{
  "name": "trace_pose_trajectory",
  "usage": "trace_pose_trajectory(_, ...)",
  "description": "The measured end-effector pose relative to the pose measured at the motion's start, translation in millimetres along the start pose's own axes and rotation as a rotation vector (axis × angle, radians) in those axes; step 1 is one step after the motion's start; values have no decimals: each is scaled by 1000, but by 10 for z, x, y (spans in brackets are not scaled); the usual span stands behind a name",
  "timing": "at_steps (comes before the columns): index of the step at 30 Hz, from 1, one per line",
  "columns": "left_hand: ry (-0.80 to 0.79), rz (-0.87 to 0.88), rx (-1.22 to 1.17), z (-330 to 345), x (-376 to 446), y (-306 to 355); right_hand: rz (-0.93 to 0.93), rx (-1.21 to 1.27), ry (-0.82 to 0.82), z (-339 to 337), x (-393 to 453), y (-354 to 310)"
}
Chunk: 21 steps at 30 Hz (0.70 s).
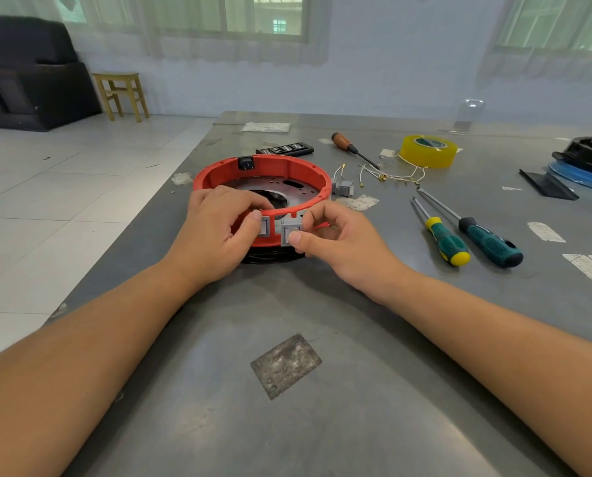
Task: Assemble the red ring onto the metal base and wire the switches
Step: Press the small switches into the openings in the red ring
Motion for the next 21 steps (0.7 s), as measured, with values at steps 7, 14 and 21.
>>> trace_pose_trajectory(7,-5,-13,-12,2,10,24,26,-61,44,1,7,-2)
trace_pose_trajectory(14,5,-4,-10,8,18,46,87,-96,83,68,36,18)
trace_pose_trajectory(21,5,-2,3,22,18,37,114,-103,124,22,55,51)
Point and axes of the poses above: each hand's wrist, its own x-axis towards the middle knuckle, its own z-axis out of the palm, y = z × x, the point moved 6 cm from there along x, towards the middle knuckle, and after that the axes turned 13 degrees about -x, right-handed, at the moved point
